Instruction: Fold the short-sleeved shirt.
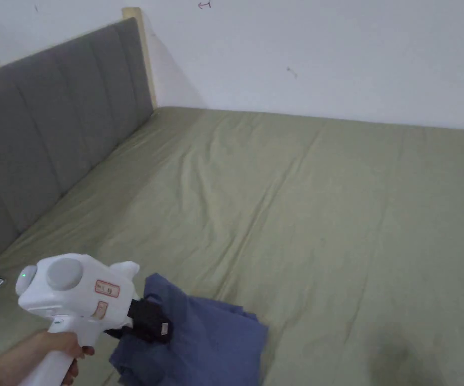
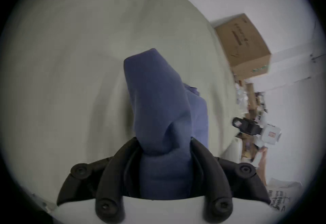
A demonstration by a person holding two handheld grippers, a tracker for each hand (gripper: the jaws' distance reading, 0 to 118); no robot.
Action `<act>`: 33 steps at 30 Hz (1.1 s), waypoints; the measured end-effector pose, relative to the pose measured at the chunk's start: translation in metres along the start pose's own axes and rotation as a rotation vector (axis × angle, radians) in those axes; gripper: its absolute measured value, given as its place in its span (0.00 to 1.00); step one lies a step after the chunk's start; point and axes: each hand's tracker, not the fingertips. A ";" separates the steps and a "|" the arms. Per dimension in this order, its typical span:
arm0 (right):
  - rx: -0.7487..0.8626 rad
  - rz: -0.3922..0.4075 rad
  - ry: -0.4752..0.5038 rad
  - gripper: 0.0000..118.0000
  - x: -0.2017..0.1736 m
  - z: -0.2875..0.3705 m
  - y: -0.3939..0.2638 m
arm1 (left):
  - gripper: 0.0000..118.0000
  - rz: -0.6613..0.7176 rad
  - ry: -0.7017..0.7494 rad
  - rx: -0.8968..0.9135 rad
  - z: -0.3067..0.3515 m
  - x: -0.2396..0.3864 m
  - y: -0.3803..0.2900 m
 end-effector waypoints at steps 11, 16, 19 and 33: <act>-0.048 -0.021 -0.063 0.00 -0.012 -0.018 0.006 | 0.26 -0.061 0.612 -0.036 0.049 -0.092 0.033; -0.046 -0.021 -0.060 0.00 -0.006 -0.020 0.011 | 0.90 0.017 0.688 -0.019 0.050 -0.111 0.026; -0.038 -0.007 -0.061 0.00 -0.011 -0.016 0.011 | 0.92 0.084 0.621 0.058 0.067 -0.109 0.024; 0.035 -0.086 0.016 0.00 0.014 0.020 -0.011 | 0.00 0.019 0.331 0.243 0.083 0.045 -0.018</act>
